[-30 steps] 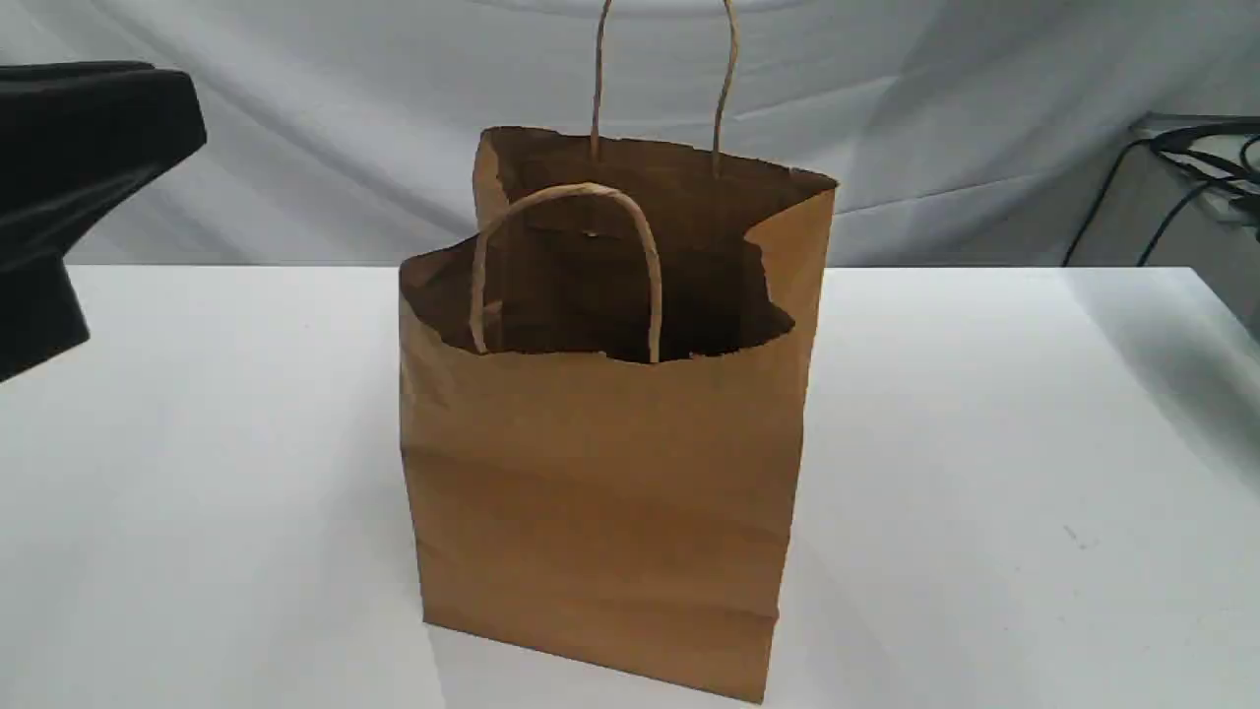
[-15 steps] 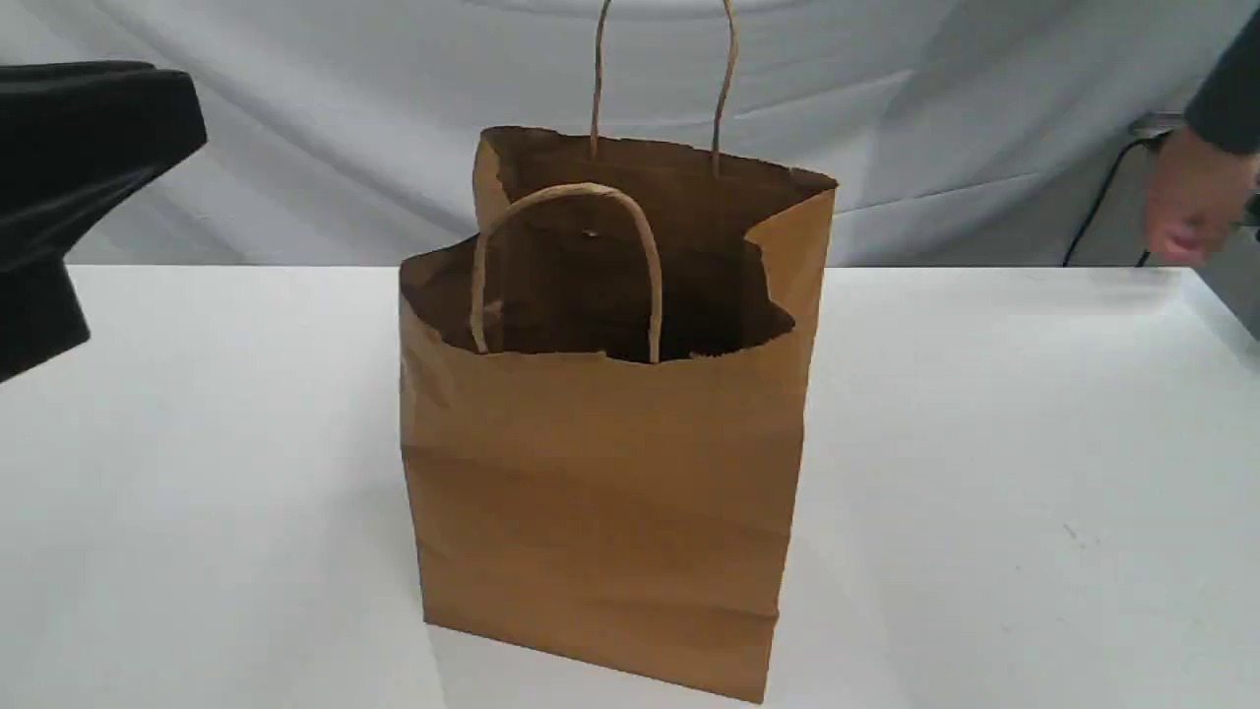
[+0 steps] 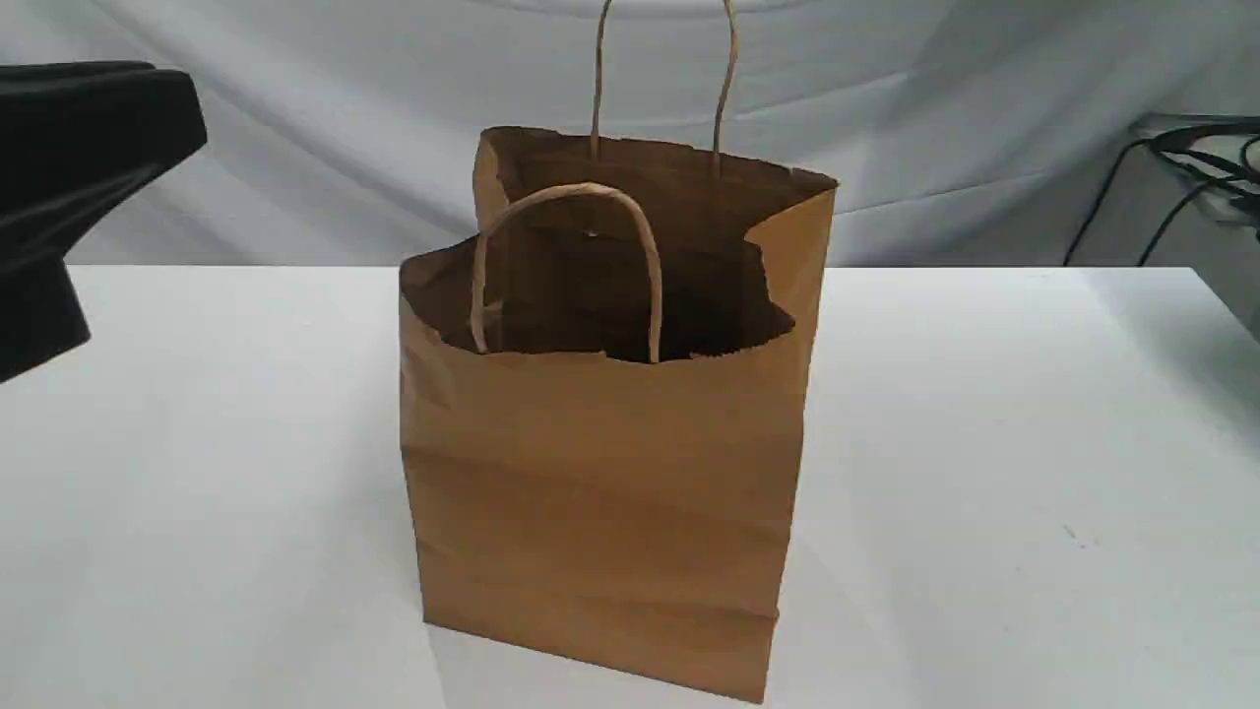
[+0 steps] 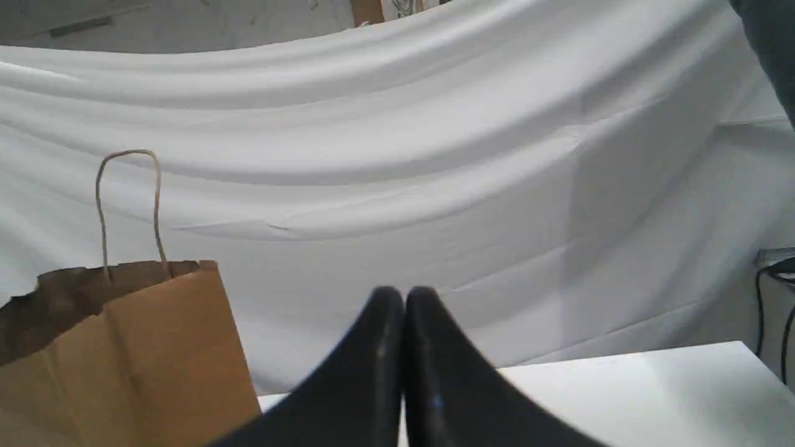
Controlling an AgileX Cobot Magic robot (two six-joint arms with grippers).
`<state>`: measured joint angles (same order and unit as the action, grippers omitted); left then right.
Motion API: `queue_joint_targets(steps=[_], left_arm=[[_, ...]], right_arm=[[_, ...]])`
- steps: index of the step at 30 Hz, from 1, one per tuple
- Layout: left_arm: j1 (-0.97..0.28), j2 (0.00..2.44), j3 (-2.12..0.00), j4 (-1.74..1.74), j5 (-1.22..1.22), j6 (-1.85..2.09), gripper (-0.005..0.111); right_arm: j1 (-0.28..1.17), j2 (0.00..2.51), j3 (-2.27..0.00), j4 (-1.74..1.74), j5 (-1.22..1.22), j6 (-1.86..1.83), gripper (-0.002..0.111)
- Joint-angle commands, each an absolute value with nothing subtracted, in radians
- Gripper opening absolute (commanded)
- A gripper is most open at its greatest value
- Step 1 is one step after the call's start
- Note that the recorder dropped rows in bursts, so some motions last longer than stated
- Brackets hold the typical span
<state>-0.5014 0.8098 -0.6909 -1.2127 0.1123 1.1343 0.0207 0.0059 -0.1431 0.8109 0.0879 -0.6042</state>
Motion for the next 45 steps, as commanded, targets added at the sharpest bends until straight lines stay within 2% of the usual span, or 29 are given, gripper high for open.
queue_joint_targets(steps=[1,22,25,30,33,38,45], left_arm=[[-0.499,0.805,-0.689,-1.222,0.104,1.135,0.015],[-0.499,0.805,-0.689,-1.222,0.104,1.134,0.015],[-0.499,0.805,-0.689,-1.222,0.104,1.134,0.015],[-0.499,0.805,-0.689,-1.222,0.104,1.131,0.015],[-0.499,0.805,-0.689,-1.222,0.104,1.131,0.015],[-0.499,0.805,-0.689,-1.222,0.104,1.131,0.015],[-0.499,0.805,-0.689,-1.222,0.104,1.135,0.015]], right_arm=[[0.016,0.0,-0.137,0.819,0.078,-0.613,0.0],[0.016,0.0,-0.137,0.83,0.119,-0.653,0.0],[0.016,0.0,-0.137,0.689,0.119,-0.553,0.0],[0.016,0.0,-0.135,0.183,0.117,-0.097,0.0],[0.016,0.0,-0.1,0.0,0.065,0.064,0.0],[0.016,0.0,0.0,-0.046,-0.103,0.1,0.0],[0.016,0.0,0.0,-0.083,-0.017,0.108,0.0]])
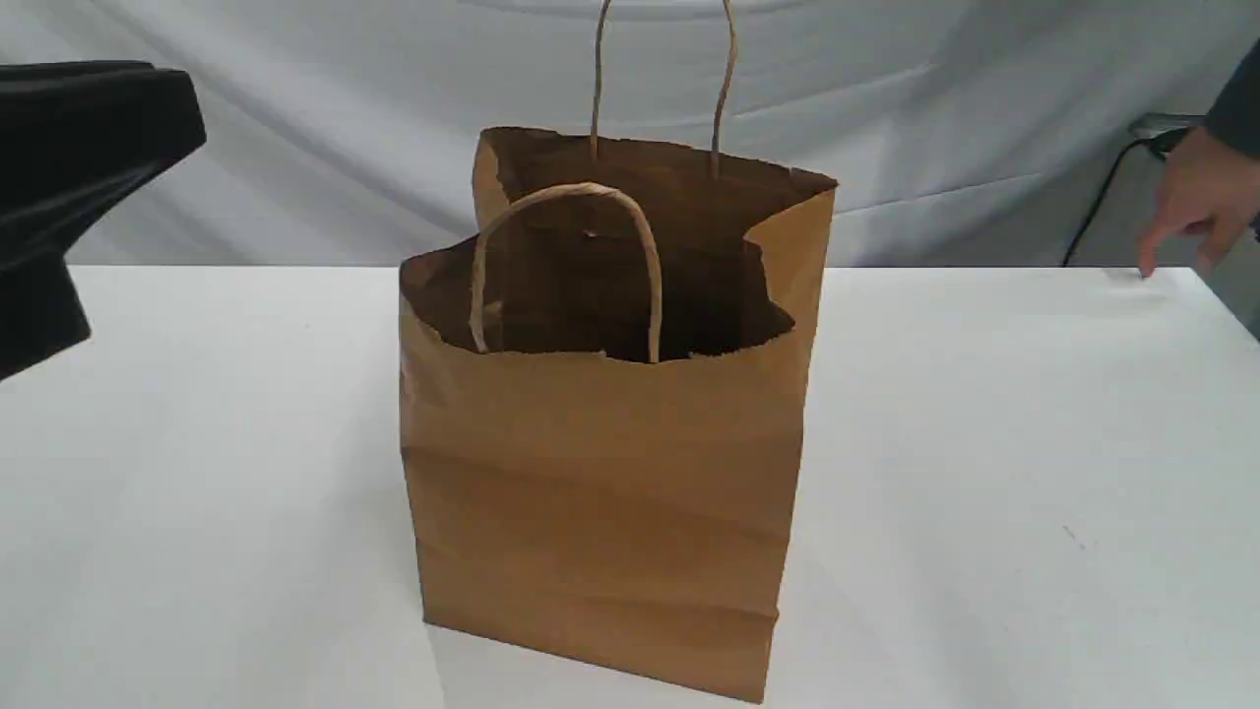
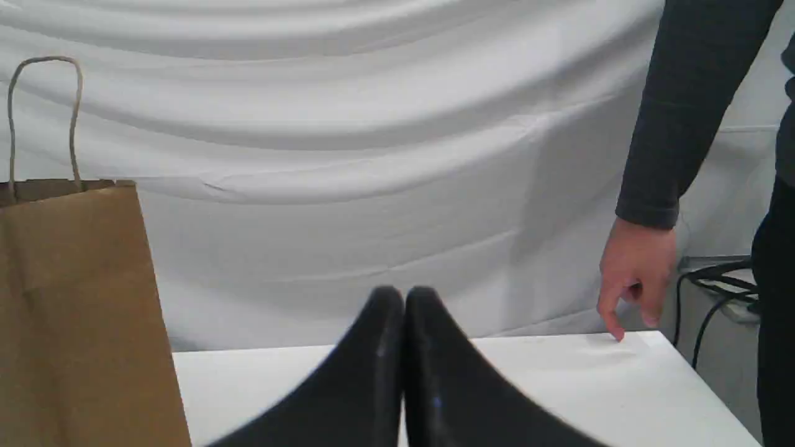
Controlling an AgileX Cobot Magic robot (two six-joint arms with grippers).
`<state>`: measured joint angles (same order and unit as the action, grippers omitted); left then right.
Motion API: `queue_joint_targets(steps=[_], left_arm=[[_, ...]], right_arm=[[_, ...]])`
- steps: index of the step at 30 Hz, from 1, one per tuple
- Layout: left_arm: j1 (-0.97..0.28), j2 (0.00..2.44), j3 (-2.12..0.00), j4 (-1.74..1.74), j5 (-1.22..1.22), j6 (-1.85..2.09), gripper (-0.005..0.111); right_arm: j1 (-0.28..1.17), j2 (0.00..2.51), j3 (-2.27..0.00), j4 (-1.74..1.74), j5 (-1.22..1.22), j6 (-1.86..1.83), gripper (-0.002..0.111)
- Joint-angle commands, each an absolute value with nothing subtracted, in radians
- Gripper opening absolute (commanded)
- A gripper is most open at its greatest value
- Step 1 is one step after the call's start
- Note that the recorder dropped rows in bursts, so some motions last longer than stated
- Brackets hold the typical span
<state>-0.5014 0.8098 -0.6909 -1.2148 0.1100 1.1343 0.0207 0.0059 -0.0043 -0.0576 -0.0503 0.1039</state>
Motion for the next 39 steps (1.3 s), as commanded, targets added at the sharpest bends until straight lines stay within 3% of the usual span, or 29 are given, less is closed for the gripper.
queue_joint_targets(steps=[1,39], left_arm=[[-0.499,0.805,-0.689,-1.222,0.104,1.135,0.015],[-0.499,0.805,-0.689,-1.222,0.104,1.133,0.015]], right_arm=[[0.016,0.0,0.0,-0.083,0.01,0.108,0.0],[0.016,0.0,0.0,-0.09,0.079,0.108,0.0]])
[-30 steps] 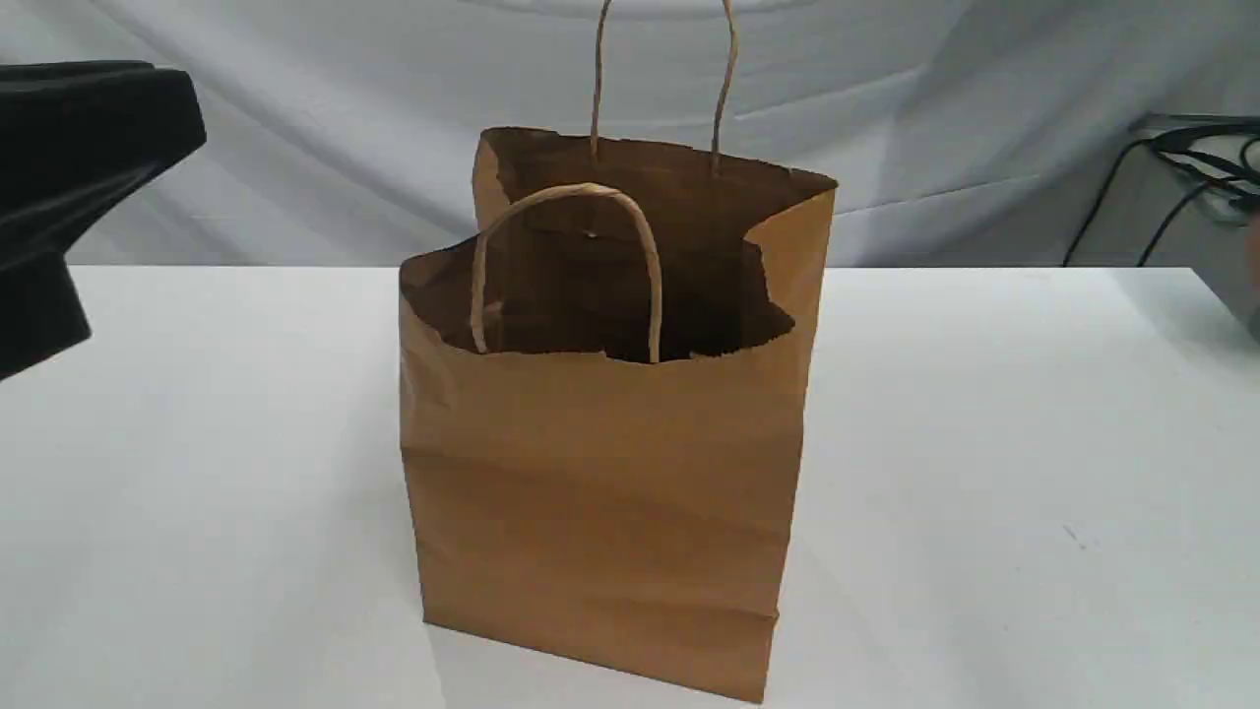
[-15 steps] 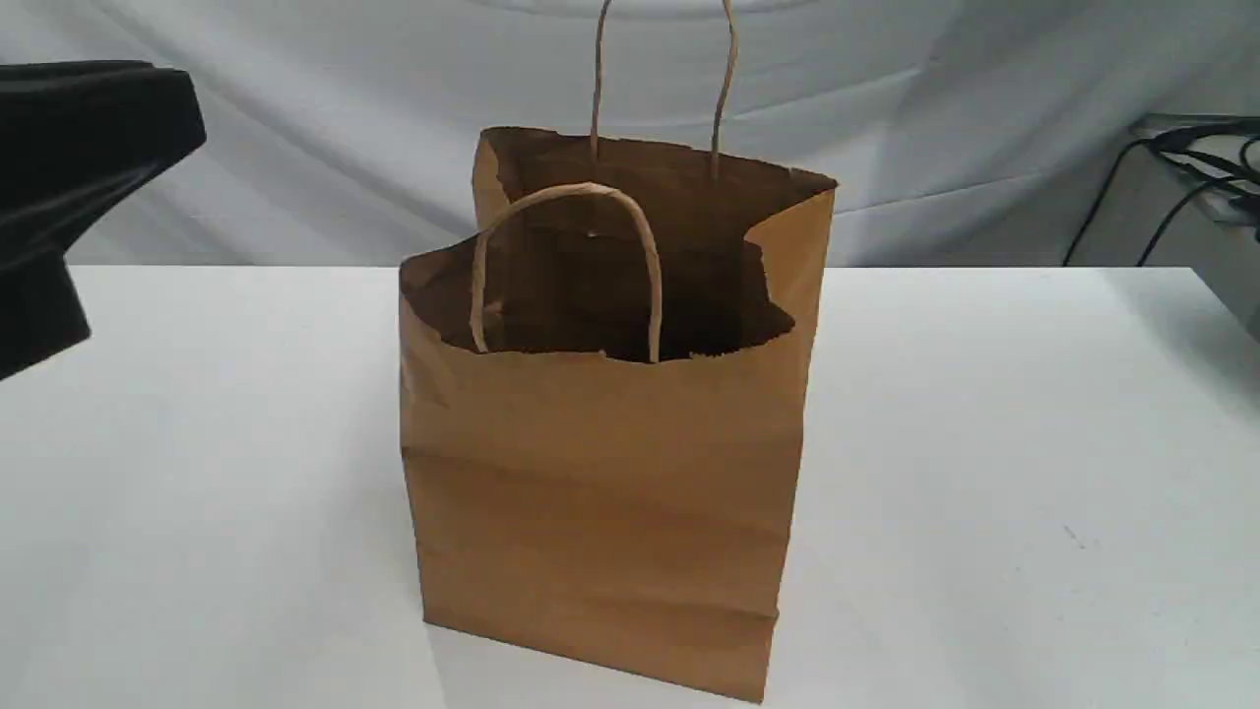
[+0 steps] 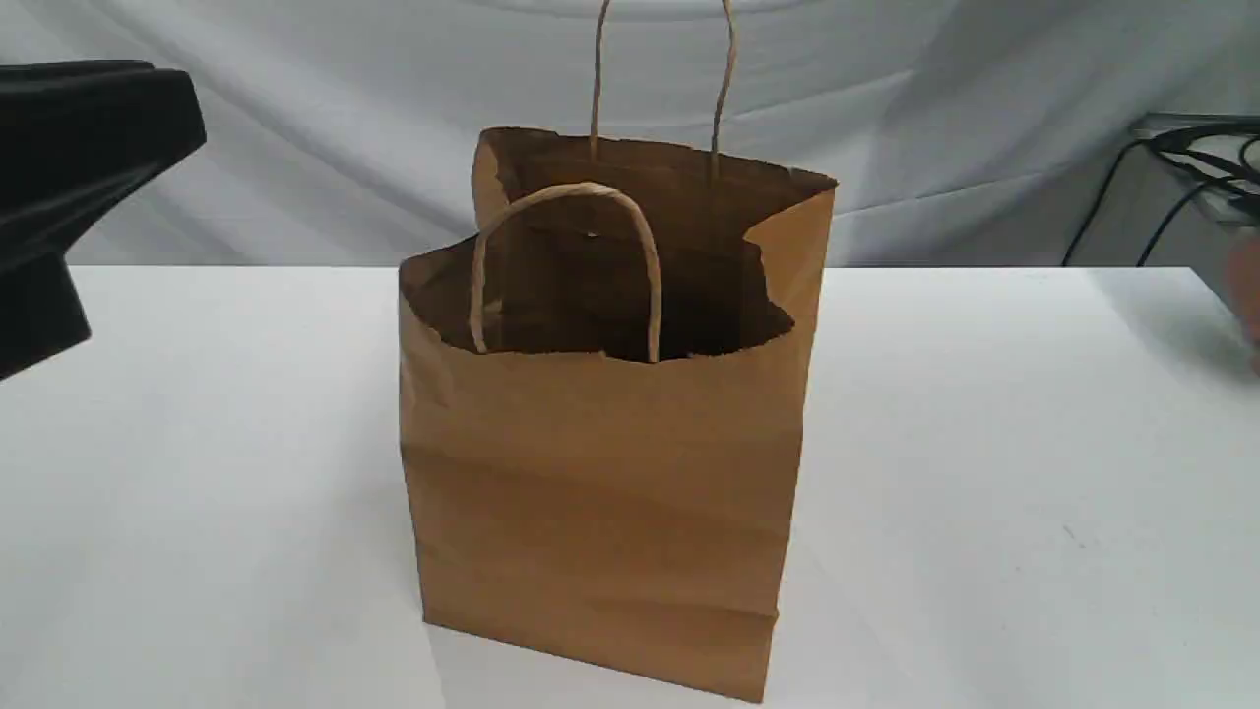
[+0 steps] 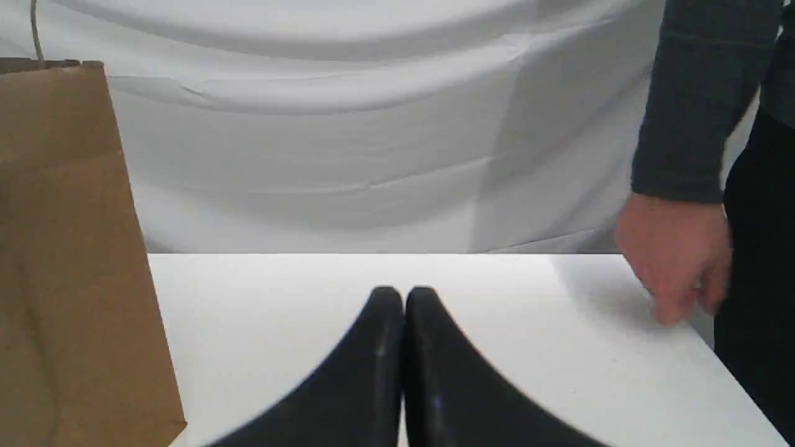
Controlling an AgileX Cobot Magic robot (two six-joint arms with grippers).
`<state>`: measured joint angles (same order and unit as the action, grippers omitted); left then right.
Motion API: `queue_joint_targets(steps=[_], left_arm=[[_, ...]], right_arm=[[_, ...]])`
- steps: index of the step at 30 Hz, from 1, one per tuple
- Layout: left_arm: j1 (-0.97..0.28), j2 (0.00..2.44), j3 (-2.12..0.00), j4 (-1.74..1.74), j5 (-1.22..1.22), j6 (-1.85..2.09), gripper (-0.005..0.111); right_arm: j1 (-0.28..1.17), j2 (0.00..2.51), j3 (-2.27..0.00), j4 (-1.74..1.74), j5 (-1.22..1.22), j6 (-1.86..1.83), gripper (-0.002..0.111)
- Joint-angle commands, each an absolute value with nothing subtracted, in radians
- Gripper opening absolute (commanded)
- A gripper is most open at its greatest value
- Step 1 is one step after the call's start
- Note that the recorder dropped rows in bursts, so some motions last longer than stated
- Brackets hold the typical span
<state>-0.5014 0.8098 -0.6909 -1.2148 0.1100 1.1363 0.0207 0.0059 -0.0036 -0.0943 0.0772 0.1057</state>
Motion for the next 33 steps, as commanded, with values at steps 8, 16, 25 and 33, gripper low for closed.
queue_joint_targets(steps=[8,16,25,33], left_arm=[[-0.499,0.805,-0.689,-1.222,0.104,1.136,0.015],[-0.499,0.805,-0.689,-1.222,0.104,1.136,0.015],[-0.499,0.805,-0.689,-1.222,0.104,1.136,0.015],[-0.499,0.805,-0.689,-1.219,0.085,1.136,0.015]], right_arm=[[0.016,0.0,0.0,-0.09,0.079,0.108,0.0],[0.016,0.0,0.0,-0.09,0.079,0.108,0.0],[0.016,0.0,0.0,-0.09,0.079,0.108,0.0],[0.016,0.0,0.0,-0.09,0.079,0.108,0.0]])
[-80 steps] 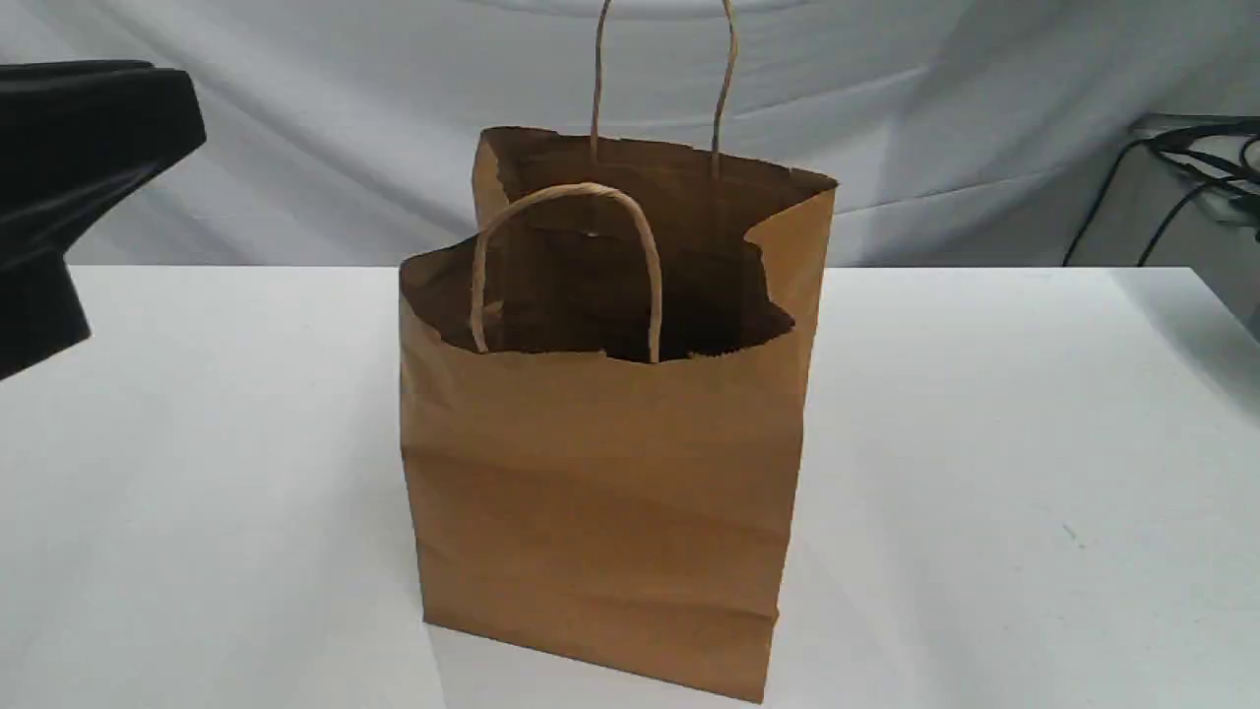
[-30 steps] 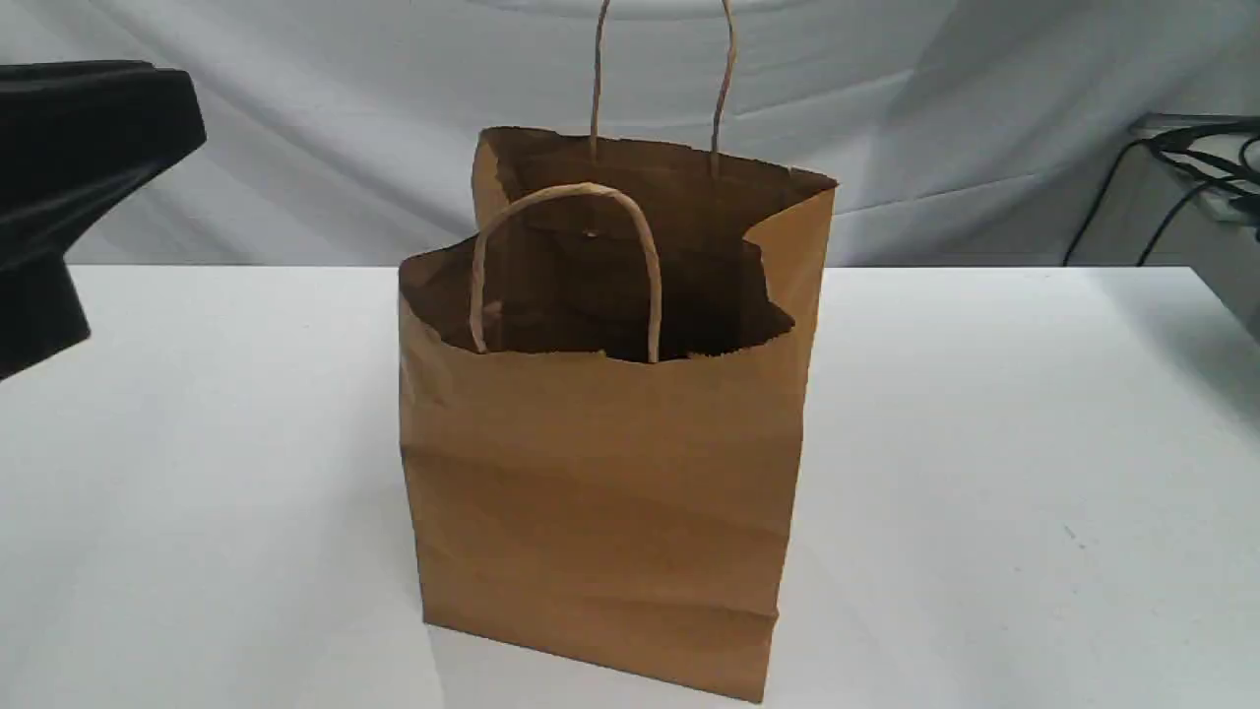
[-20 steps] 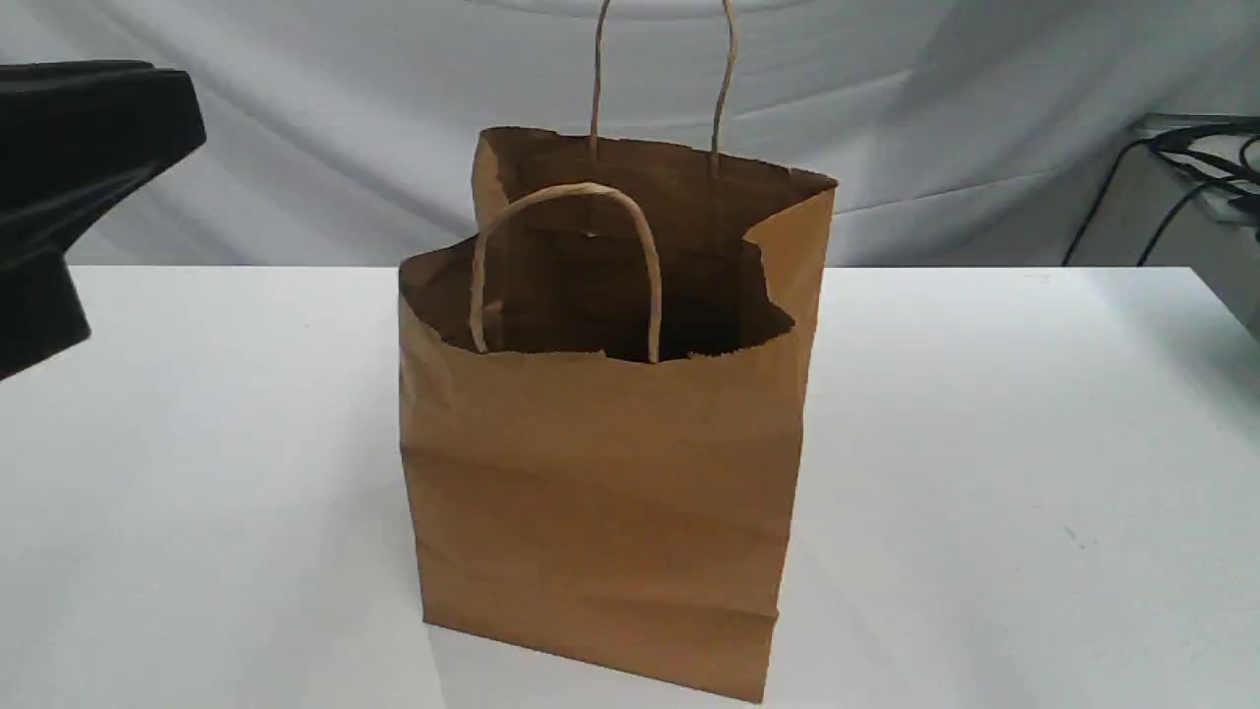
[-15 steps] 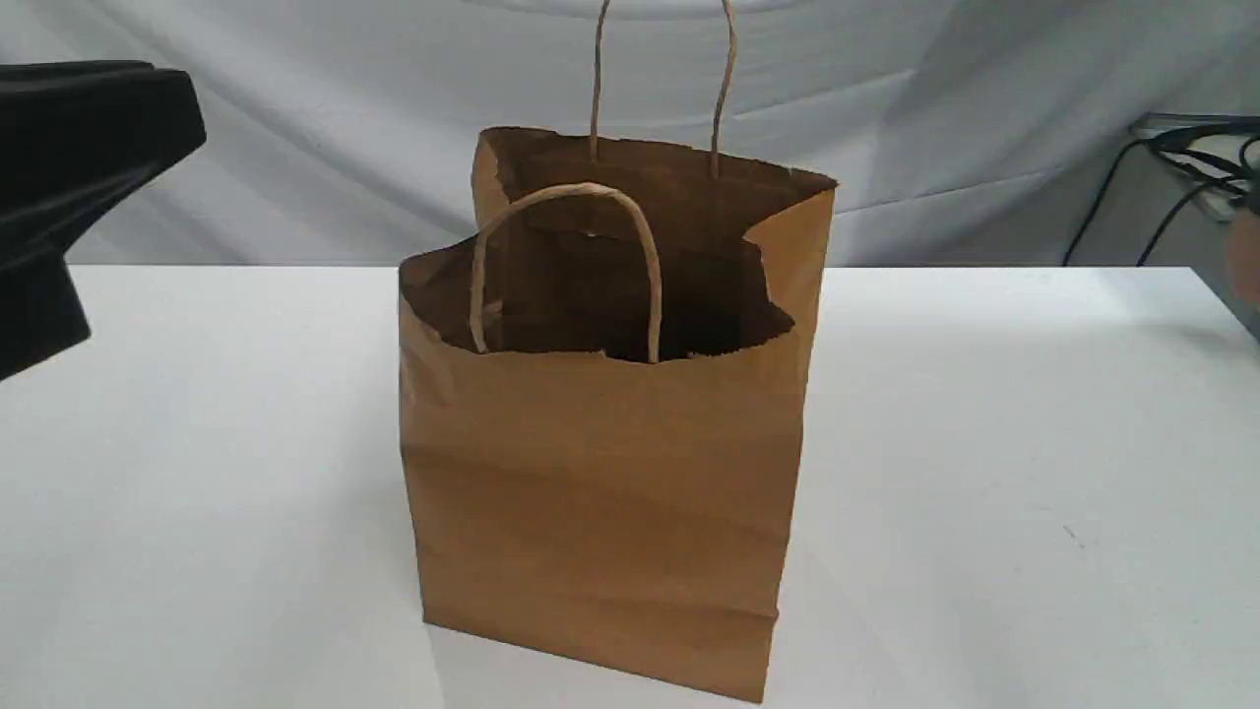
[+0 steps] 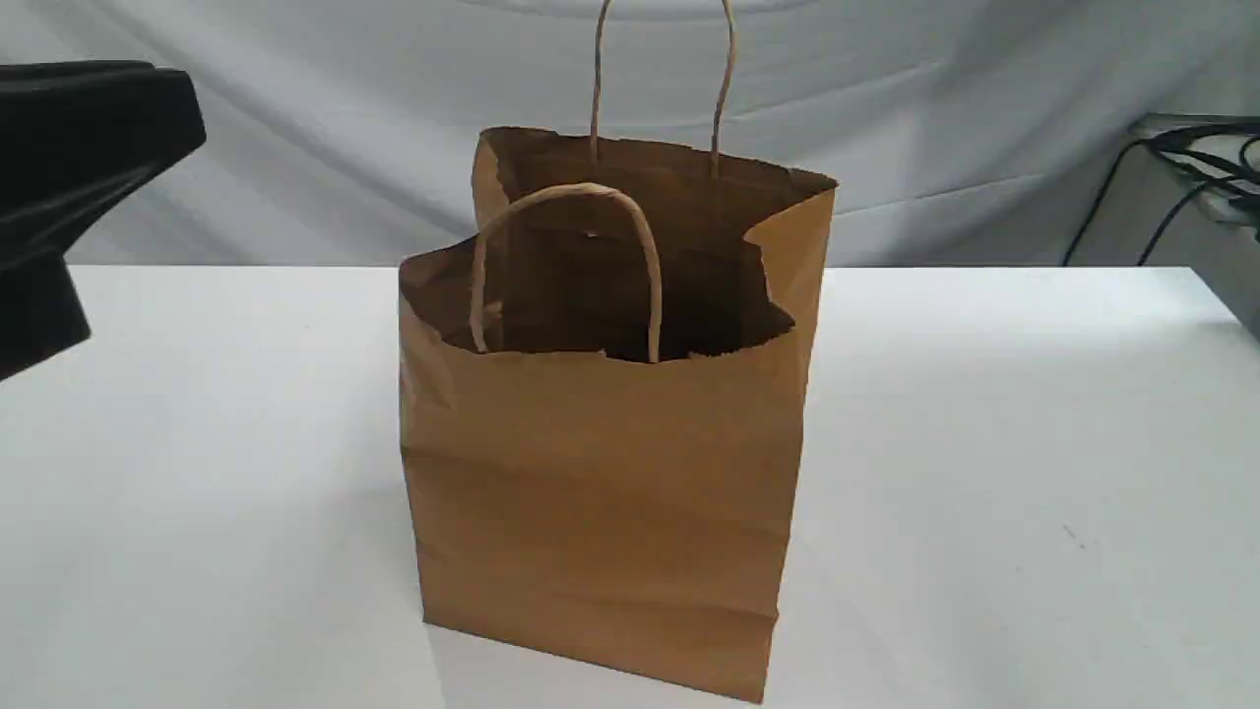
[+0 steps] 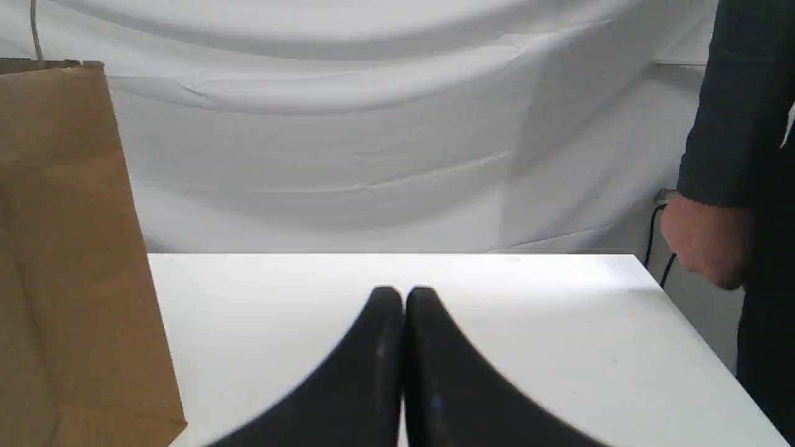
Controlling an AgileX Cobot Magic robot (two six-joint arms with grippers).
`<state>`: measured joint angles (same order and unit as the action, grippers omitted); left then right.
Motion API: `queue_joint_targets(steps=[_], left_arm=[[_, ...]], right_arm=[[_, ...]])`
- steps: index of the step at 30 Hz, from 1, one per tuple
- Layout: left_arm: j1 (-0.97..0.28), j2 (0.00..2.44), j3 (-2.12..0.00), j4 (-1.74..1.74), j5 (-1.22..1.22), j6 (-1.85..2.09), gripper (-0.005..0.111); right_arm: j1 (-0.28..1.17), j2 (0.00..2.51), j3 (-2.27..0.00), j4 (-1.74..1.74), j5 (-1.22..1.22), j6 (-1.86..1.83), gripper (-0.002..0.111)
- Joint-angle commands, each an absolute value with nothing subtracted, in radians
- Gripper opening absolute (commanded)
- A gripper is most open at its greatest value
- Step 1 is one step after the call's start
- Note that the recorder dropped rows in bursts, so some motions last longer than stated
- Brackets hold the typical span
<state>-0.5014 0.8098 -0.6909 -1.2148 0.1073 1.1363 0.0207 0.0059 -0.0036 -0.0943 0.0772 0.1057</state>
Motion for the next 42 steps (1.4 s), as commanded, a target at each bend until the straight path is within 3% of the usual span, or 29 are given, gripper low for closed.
queue_joint_targets(steps=[1,11,23,42], left_arm=[[-0.496,0.805,-0.689,-1.219,0.069,1.136,0.015],[-0.213,0.76,-0.675,-1.22,0.243,1.129,0.015],[-0.002,0.45,-0.405,-1.223,0.069,1.129,0.015],[0.018,0.111,-0.06,-1.219,-0.096,1.127,0.015]], right_arm=[[0.016,0.0,0.0,-0.09,0.079,0.108,0.0],[0.016,0.0,0.0,-0.09,0.079,0.108,0.0],[0.016,0.0,0.0,-0.09,0.079,0.108,0.0],[0.016,0.0,0.0,-0.09,0.079,0.108,0.0]])
